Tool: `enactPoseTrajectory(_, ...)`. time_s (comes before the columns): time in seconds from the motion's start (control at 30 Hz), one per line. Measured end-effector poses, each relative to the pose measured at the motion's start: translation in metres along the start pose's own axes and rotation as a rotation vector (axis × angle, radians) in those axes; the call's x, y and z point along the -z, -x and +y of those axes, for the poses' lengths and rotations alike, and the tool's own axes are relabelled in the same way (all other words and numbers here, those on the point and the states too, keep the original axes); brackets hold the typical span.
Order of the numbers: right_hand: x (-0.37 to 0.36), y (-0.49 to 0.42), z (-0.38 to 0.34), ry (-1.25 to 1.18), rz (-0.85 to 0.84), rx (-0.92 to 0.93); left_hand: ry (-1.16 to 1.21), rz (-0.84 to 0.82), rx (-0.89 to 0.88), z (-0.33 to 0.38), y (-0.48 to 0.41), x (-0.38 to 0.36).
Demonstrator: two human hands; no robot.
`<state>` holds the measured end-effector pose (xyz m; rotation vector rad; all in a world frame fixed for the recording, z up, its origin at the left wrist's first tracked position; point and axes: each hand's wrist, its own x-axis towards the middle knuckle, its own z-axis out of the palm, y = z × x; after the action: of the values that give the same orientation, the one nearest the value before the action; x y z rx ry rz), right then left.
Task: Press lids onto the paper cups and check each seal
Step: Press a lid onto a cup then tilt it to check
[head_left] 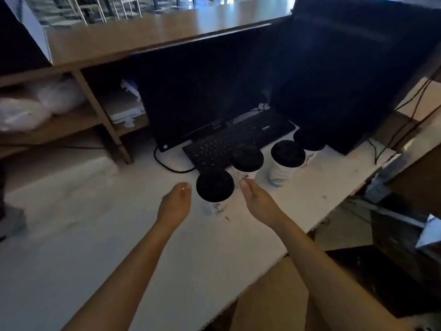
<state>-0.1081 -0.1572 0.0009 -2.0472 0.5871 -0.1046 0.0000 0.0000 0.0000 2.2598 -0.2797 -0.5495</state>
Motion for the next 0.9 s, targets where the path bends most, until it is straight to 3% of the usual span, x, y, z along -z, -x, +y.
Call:
enactPoseTrajectory(0.1, -0.028, -0.028, -0.01, -0.13, 0.134, -0.033, 0.245, 0.067, -0.081, 0.016, -0.014, -0.023)
enactPoseTrajectory(0.27, -0.061, -0.045, -0.006, -0.354, 0.305, -0.03, 0.463, 0.208, -0.146, 0.014, -0.02, -0.062)
enactPoseTrajectory(0.53, -0.069, -0.049, 0.002, -0.5, 0.327, -0.008, 0.48, 0.234, -0.181, 0.011, -0.025, -0.069)
enactPoseTrajectory(0.63, -0.069, -0.041, -0.003, -0.473, 0.334, -0.027, 0.488, 0.121, -0.204, 0.009, -0.027, -0.058)
enactPoseTrajectory(0.8, -0.087, -0.007, -0.01, -0.541, 0.396, -0.089, 0.565, -0.398, -0.169, 0.005, -0.042, -0.026)
enactPoseTrajectory(0.9, -0.096, 0.019, -0.012, -0.535, 0.409, -0.134, 0.467, -0.55, -0.175, 0.008, -0.052, -0.016)
